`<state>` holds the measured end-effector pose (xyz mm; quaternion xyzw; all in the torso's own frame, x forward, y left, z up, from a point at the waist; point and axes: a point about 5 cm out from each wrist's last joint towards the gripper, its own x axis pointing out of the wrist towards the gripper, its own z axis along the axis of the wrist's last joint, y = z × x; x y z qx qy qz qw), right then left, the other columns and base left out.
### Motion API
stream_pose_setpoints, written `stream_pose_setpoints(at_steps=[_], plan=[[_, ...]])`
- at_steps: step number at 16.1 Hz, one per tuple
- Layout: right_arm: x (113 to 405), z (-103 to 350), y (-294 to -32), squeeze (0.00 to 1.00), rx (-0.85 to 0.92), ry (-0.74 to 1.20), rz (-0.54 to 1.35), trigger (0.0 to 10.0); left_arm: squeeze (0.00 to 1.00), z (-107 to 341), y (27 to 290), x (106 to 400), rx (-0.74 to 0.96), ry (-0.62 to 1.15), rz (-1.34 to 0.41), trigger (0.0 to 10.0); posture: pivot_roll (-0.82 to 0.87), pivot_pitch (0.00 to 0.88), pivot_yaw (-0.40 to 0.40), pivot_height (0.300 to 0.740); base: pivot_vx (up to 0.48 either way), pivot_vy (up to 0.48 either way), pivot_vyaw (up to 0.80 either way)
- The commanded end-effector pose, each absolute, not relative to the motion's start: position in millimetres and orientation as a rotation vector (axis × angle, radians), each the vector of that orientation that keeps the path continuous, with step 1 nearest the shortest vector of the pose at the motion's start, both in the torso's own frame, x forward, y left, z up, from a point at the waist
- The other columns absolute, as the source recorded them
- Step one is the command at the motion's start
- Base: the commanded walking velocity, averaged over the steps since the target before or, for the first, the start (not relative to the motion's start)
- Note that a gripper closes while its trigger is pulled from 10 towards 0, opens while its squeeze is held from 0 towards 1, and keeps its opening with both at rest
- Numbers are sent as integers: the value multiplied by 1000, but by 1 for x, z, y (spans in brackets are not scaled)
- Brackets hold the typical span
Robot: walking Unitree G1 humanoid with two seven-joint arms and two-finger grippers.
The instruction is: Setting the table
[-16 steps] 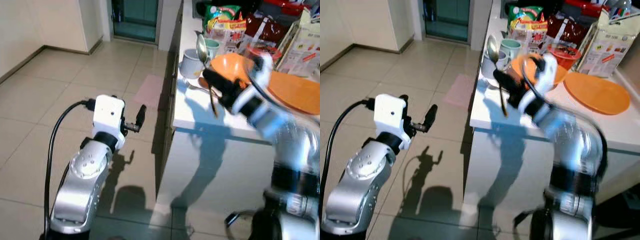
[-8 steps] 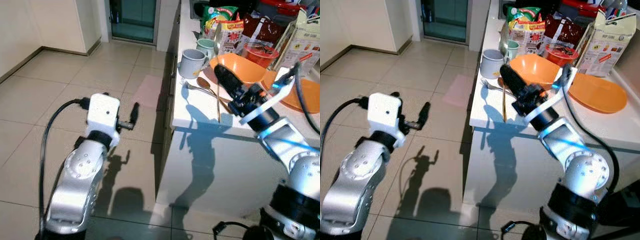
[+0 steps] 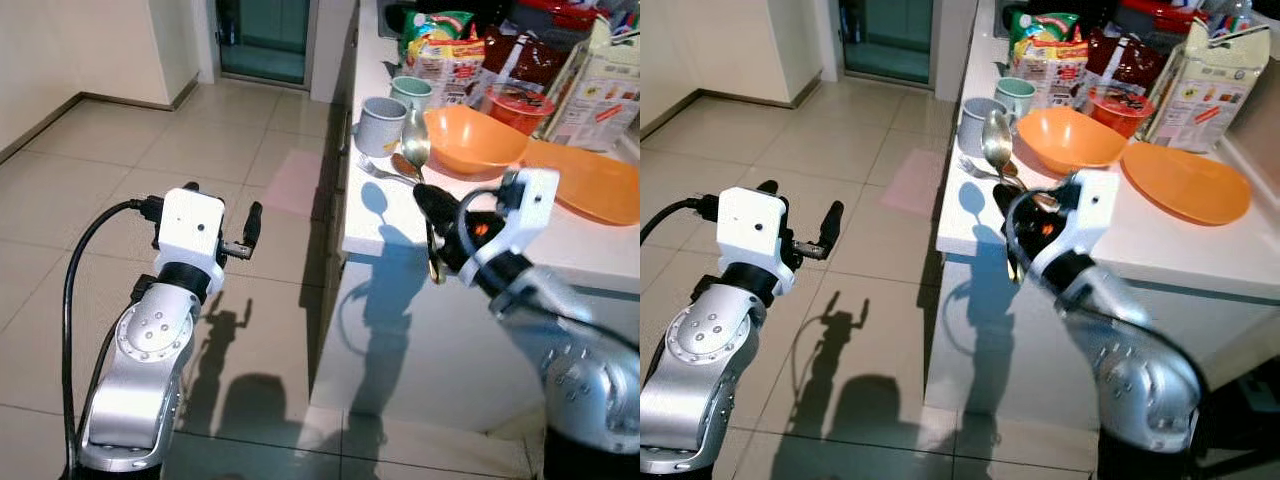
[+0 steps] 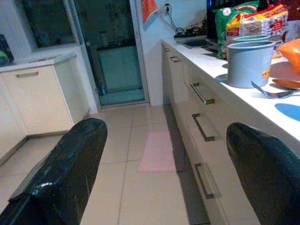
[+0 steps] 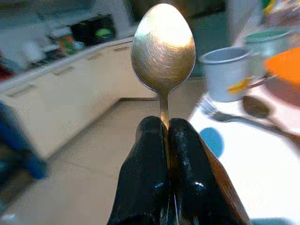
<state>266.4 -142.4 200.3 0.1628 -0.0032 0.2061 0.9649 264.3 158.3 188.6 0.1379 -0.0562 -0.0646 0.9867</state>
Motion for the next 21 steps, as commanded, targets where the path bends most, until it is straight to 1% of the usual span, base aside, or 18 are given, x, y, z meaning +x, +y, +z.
stream_pose_setpoints(at_steps=[1, 5, 9, 11, 15, 18, 20, 21], plan=[[263, 205, -149, 0, 254, -62, 372, 10000, 0, 192, 153, 261, 287, -139, -156, 10000, 49, 0, -105, 740, 0, -469, 0], [246, 198, -153, 0, 234, -82, 325, 10000, 0, 187, 151, 259, 284, -124, -182, 10000, 29, 0, -81, 740, 0, -469, 0], [240, 192, -154, 0, 240, -88, 299, 10000, 0, 188, 145, 258, 275, -122, -214, 10000, 34, 0, -74, 740, 0, -469, 0], [236, 183, -154, 0, 254, -58, 284, 10000, 0, 189, 144, 257, 270, -129, -228, 10000, 26, 0, -65, 740, 0, -469, 0], [245, 176, -157, 0, 235, -15, 244, 10000, 0, 175, 143, 267, 250, -91, -181, 10000, 5, 0, -57, 740, 0, -470, 0], [251, 176, -160, 0, 160, -17, 235, 10000, 0, 173, 141, 269, 249, -85, -175, 10000, 0, 0, -67, 740, 0, -467, 0], [254, 170, -160, 0, 90, 9, 225, 10000, 0, 169, 143, 273, 263, -80, -146, 10000, -10, 0, -56, 740, 0, -465, 0], [255, 170, -162, 0, 91, -5, 219, 10000, 0, 171, 141, 276, 270, -88, -145, 10000, -4, 0, -67, 740, 0, -465, 0]])
